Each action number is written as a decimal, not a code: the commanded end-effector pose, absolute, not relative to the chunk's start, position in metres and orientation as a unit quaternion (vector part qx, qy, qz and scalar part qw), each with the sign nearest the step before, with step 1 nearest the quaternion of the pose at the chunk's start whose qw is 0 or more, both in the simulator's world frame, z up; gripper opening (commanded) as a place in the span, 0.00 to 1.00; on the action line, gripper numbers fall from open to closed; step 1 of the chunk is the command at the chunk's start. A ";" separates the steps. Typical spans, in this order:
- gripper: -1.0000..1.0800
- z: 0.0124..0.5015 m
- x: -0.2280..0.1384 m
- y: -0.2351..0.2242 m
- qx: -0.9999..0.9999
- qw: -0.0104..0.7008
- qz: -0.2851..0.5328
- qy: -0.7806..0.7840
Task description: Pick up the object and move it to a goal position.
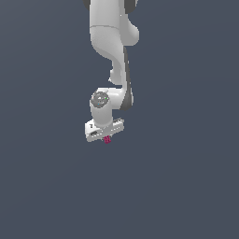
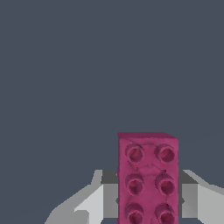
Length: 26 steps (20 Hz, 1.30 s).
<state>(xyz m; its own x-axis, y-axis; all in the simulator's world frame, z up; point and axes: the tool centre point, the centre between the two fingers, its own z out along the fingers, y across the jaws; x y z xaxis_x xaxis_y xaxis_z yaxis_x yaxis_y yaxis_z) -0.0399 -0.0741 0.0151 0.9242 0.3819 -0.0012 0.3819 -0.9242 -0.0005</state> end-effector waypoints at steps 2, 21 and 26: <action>0.00 0.023 -0.042 -0.078 -0.981 0.000 0.000 -0.194; 0.00 0.167 -0.083 -0.138 -0.981 0.000 0.000 -0.195; 0.00 0.220 -0.098 -0.160 -0.981 0.001 0.000 -0.195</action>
